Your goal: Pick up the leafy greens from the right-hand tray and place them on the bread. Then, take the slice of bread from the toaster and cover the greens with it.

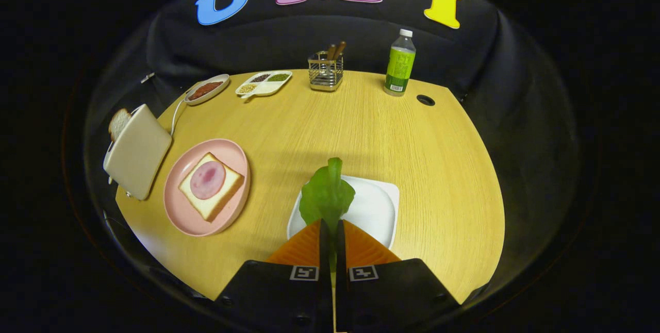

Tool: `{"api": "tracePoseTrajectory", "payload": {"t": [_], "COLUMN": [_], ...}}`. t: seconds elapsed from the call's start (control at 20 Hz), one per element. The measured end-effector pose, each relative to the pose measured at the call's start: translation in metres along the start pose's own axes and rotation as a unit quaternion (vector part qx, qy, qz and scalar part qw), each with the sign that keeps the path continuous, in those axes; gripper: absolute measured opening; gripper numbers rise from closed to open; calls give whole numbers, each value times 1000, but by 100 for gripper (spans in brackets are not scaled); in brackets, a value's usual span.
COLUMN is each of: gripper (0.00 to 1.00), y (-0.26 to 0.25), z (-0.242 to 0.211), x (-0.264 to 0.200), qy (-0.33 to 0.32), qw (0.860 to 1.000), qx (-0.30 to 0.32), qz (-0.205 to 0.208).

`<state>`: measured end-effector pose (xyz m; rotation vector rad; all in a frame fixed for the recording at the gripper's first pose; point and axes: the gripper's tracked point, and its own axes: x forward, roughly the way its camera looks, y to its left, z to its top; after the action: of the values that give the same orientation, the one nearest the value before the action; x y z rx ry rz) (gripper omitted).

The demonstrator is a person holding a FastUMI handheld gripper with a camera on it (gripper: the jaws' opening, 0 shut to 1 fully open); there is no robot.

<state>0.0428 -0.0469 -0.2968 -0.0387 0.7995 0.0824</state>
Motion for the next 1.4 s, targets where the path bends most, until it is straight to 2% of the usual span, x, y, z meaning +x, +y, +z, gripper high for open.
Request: {"api": "tracePoseTrajectory", "payload": {"t": [0.3, 0.55, 0.85, 1.05, 1.4], "gripper": [7, 7, 7, 7, 7], "y": [55, 107, 165, 188, 214], "z": [38, 56, 55, 51, 46], "x": [-27, -29, -10, 12, 39], "qy": [-40, -50, -33, -20, 8], "qw": [999, 998, 996, 995, 995], "qx": [-6, -27, -43, -62, -60], "qz": [13, 36, 67, 69, 74]}}
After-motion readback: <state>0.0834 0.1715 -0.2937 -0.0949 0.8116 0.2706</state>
